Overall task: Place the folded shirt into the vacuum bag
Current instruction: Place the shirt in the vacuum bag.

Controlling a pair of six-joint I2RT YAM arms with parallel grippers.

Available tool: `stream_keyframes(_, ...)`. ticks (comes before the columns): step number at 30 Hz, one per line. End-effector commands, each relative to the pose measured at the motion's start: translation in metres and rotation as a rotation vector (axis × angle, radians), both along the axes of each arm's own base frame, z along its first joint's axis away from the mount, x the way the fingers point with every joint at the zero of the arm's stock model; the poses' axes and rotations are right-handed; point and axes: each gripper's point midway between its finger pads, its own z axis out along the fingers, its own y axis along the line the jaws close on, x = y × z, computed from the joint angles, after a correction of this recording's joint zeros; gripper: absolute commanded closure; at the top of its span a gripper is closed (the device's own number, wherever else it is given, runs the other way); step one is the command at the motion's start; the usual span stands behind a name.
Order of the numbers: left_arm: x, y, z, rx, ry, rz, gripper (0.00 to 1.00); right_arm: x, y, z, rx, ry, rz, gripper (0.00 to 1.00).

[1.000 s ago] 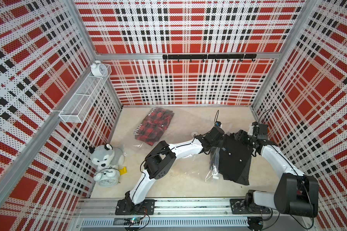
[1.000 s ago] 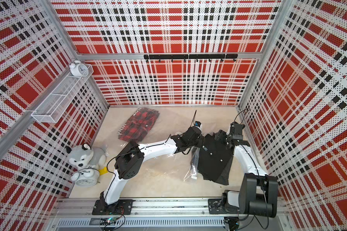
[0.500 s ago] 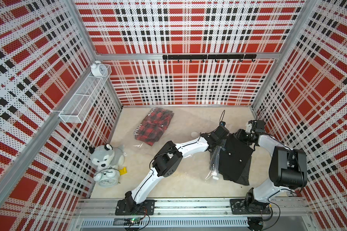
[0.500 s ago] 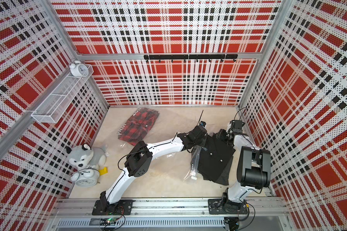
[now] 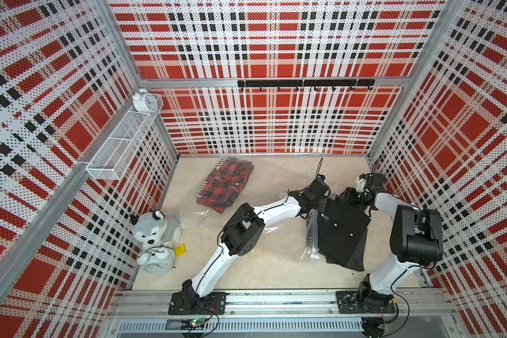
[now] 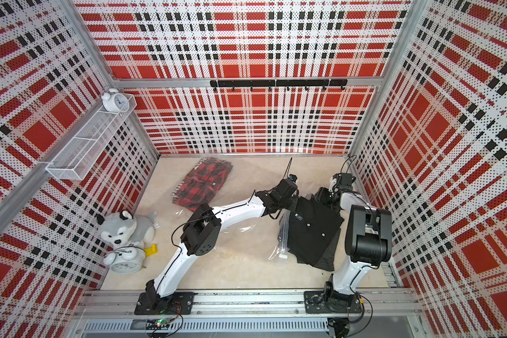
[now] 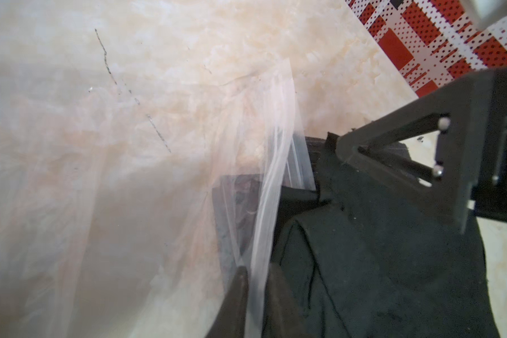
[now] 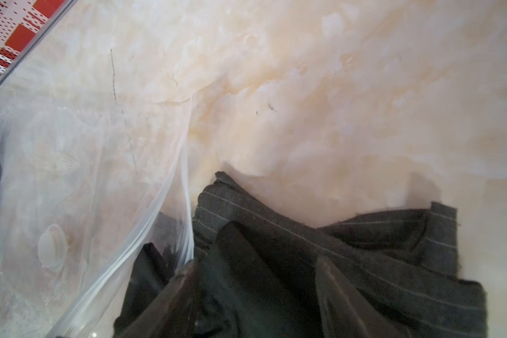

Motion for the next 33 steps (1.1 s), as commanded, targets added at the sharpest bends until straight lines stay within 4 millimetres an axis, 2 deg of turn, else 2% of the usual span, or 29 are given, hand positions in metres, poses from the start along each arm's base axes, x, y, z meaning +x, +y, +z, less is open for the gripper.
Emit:
stream_keyframes(1,0.003,-0.005,-0.014,-0.023,0.022,-0.023,0.83,0.006,0.003,-0.001,-0.049,0.001,0.032,0.34)
stream_keyframes(6,0.002,-0.011,-0.018,-0.038,0.037,-0.044,0.83,0.007,0.011,-0.014,-0.082,0.048,0.057,0.37)
stream_keyframes(9,0.003,-0.013,-0.019,-0.042,0.04,-0.047,0.83,0.006,0.012,-0.013,-0.095,0.052,0.057,0.45)
stream_keyframes(10,0.003,-0.013,-0.019,-0.045,0.04,-0.045,0.83,0.006,0.013,-0.01,-0.098,0.047,0.056,0.49)
stream_keyframes(13,0.004,-0.016,-0.021,-0.051,0.046,-0.048,0.89,0.004,0.017,-0.001,-0.098,0.024,0.061,0.68)
stream_keyframes(16,0.004,-0.017,-0.019,-0.057,0.047,-0.051,0.91,0.0,0.02,0.005,-0.092,0.008,0.065,0.75)
stream_keyframes(21,0.002,-0.015,-0.008,-0.069,0.038,-0.054,0.96,-0.005,0.026,0.019,-0.063,-0.034,0.066,0.98)
stream_keyframes(33,-0.005,-0.007,0.043,-0.156,-0.005,-0.043,1.0,-0.024,0.062,0.06,0.083,-0.184,0.12,1.0)
